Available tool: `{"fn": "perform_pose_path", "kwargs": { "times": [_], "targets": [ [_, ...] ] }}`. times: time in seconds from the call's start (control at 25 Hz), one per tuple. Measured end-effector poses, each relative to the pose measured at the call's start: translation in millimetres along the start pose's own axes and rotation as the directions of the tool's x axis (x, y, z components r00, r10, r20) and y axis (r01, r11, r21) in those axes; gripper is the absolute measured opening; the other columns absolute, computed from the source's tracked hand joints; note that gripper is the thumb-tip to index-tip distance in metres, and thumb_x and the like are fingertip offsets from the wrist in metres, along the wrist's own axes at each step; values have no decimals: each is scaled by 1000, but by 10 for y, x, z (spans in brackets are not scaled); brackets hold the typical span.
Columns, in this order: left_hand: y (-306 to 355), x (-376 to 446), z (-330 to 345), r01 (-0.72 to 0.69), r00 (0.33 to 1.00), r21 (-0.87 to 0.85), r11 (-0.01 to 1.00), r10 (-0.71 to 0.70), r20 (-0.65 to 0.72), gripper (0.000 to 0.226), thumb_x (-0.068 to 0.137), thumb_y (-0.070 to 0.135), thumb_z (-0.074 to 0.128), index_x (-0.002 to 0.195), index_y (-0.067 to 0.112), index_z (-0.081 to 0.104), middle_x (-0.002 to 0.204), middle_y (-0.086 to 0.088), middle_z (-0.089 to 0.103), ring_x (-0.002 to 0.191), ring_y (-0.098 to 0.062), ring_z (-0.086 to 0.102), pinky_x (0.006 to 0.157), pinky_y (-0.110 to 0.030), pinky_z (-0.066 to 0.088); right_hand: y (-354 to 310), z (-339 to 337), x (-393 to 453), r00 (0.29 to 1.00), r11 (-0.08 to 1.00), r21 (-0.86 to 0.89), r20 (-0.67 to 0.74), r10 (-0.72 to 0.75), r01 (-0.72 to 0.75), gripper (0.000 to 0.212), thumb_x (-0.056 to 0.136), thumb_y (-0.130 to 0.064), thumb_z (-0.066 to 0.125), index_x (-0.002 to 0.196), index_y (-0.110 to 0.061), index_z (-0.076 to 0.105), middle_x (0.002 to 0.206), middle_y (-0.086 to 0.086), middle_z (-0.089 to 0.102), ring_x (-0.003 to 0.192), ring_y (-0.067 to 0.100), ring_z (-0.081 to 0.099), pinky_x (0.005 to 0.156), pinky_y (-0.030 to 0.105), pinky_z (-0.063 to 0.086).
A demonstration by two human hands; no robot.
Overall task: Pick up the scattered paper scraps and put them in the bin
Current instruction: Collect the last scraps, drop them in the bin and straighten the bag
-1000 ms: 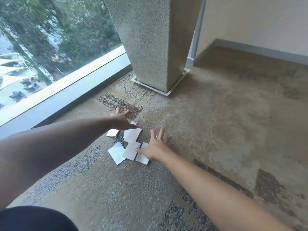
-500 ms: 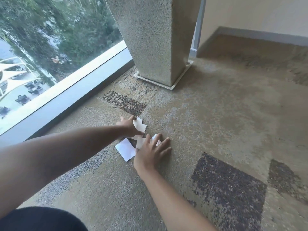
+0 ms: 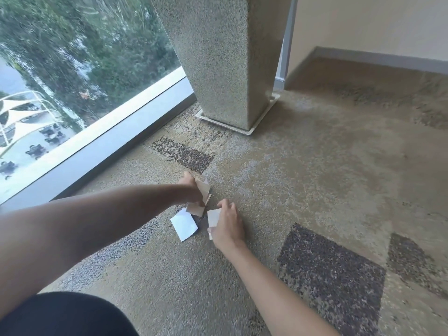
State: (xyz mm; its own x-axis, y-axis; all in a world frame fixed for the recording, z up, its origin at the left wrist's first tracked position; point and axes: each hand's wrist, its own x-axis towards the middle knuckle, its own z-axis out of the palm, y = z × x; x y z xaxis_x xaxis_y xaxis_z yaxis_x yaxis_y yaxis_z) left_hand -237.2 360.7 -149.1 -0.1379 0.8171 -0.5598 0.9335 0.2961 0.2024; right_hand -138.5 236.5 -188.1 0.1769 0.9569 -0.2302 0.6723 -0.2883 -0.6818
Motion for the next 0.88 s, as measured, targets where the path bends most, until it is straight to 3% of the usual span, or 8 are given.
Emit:
{"fn": "perform_pose_path", "kwargs": {
  "times": [0.12,0.28,0.36,0.48,0.6,0.68,0.76,0.88],
  "targets": [
    [-65,43,-35,-47,993,43,998,43,107,67,74,14,82,128,5,43,114,-10,54,99,-23,52,75,-29,45,134,-130,36,996,996,85,86,-6,-1,57,73,-22,84,119,-19,52,121,0,55,104,19,56,74,24,39],
    [-115,110,-325,-171,967,91,981,149,204,60,81,16,74,134,7,47,121,-11,60,112,-28,57,86,-38,56,282,-229,150,969,972,227,249,1,-59,44,79,-27,79,115,-22,55,112,-2,59,97,20,58,70,29,44],
    [-163,93,-518,-249,949,154,956,209,235,61,79,16,75,135,9,51,114,-8,62,105,-26,61,73,-35,60,353,-228,223,950,933,334,312,20,-130,31,88,-25,70,116,-22,56,111,-1,62,97,22,61,74,34,50],
    [-256,-94,-585,-407,889,399,822,256,380,54,78,24,79,127,13,61,104,-1,66,86,-14,57,58,-21,46,477,-208,291,934,815,541,356,3,-209,16,97,-16,58,112,-20,55,109,3,63,99,24,62,87,44,52],
    [-391,-223,-343,-533,825,502,681,287,487,40,71,30,84,104,17,68,122,-1,59,105,-16,50,78,-27,42,519,-231,293,921,627,727,389,-39,-280,14,97,-4,55,104,-16,55,105,9,61,96,20,58,87,39,51],
    [-447,-292,-207,-621,778,528,579,368,510,34,64,34,88,87,25,64,124,1,50,114,-17,41,91,-32,41,535,-234,302,921,604,746,386,-48,-281,16,95,-1,57,102,-16,56,111,14,59,100,21,57,93,41,49],
    [-496,-328,-116,-680,733,548,487,449,511,35,62,36,88,79,28,58,121,5,45,113,-13,34,91,-31,41,528,-226,304,924,617,739,380,-51,-270,17,94,-2,59,102,-16,56,113,15,59,102,21,58,93,40,51],
    [-536,-357,9,-714,689,577,398,545,477,43,63,35,87,96,27,60,119,4,42,110,-12,34,88,-33,49,521,-214,300,930,621,737,366,-38,-265,18,94,-1,60,106,-13,56,111,12,60,98,19,59,85,33,53]
  ]
}}
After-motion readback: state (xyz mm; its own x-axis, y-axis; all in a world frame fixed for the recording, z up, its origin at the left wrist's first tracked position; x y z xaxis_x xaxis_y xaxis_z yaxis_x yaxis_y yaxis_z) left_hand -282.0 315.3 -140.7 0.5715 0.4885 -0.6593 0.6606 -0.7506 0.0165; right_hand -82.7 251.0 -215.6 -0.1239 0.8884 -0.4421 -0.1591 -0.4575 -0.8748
